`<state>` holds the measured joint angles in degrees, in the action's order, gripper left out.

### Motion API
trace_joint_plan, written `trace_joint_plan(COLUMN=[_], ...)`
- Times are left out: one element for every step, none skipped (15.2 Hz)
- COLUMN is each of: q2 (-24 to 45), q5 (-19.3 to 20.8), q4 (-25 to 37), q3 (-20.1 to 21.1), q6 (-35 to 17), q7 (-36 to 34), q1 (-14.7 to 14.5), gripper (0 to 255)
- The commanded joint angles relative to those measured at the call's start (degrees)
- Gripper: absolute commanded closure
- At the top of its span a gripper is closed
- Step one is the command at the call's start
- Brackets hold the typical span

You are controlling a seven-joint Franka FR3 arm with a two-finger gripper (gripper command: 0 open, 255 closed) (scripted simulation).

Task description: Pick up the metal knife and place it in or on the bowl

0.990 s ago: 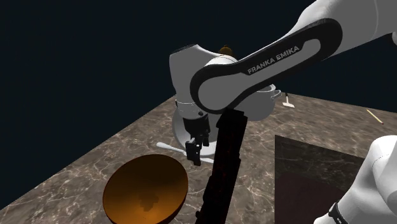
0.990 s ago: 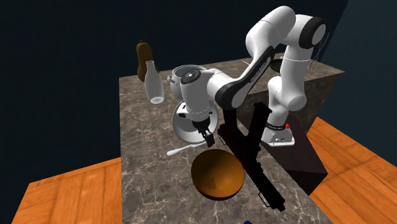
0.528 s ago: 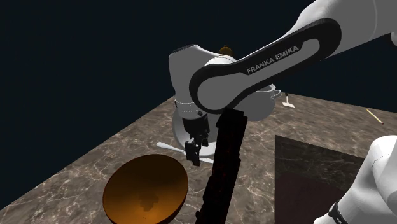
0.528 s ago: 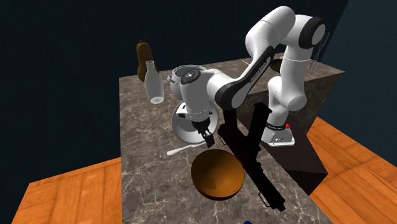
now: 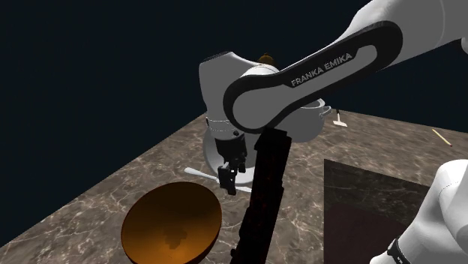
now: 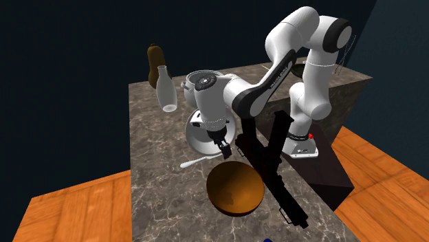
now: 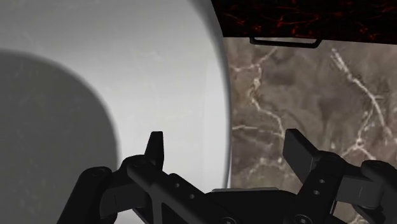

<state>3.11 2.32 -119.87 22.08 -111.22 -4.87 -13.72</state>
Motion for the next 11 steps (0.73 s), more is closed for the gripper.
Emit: trace_joint_plan(q2=[0.3, 0.0, -0.4, -0.7, -1.0, -1.4, -1.6, -1.9, -2.2, -2.1, -2.1], q5=[-0.3, -0.5, -0.6, -0.8, -0.9, -1.0, -1.1, -1.2, -1.3, -1.1, -1.1], q4=[-0.3, 0.1, 0.5, 0.9, 1.4, 1.8, 2.3, 2.7, 3.2, 2.7, 2.7], q3=[-0.1, -0.1, -0.2, -0.2, -0.2, -0.2, -0.2, -0.2, -0.2, -0.2, -0.2], q6=[1.5, 2.3, 3.0, 3.7, 4.5, 5.2, 5.9, 6.7, 7.4, 6.6, 6.6], q7=[0.2, 0.3, 0.5, 0.6, 0.7, 0.8, 0.9, 0.9, 1.0, 1.0, 1.0], q1=[0.2, 0.2, 0.2, 0.2, 0.2, 0.3, 0.3, 0.3, 0.3, 0.3, 0.3], gripper=[255, 255, 255, 255, 255, 255, 255, 255, 255, 255, 0])
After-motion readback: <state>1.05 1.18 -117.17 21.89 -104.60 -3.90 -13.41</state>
